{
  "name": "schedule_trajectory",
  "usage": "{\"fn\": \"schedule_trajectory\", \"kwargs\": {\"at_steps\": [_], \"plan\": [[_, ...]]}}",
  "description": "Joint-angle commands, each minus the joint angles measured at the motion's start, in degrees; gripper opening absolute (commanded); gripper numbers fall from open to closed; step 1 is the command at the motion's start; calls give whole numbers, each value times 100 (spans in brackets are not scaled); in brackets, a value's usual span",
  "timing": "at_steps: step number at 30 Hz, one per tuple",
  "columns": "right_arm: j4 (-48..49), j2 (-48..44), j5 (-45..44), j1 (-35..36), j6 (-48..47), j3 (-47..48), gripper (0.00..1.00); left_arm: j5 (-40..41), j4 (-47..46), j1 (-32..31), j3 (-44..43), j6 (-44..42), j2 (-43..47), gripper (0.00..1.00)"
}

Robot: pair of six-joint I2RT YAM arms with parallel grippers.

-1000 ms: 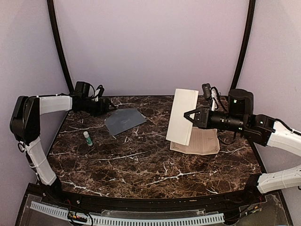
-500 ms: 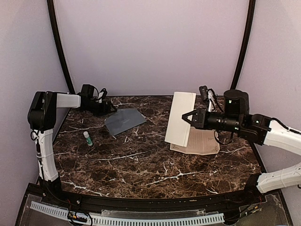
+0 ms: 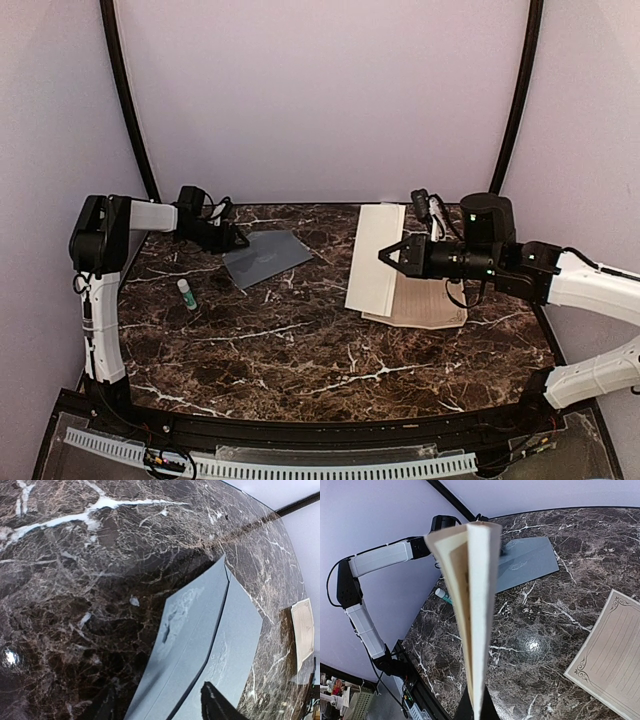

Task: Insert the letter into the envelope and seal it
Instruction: Move the envelope to the center of the board.

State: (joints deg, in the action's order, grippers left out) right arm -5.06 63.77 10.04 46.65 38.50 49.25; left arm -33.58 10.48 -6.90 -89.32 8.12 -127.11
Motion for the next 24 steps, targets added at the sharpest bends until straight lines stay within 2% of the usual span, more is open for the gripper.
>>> {"fn": "schedule_trajectory", "kwargs": {"at_steps": [1,9,18,24], "plan": [[356,30,126,-55,15,139,0,-320,232,29,-78,-24,37,49],[357,-36,168,-86,-17,69,0,-475,336,16,93,26,45,32],[421,-39,228,-104,2,-12,0,-487,317,-97,259,43,48,24],[418,-74,206,-126,-18,-17,0,-532,326,-115,307,108,78,9]]}}
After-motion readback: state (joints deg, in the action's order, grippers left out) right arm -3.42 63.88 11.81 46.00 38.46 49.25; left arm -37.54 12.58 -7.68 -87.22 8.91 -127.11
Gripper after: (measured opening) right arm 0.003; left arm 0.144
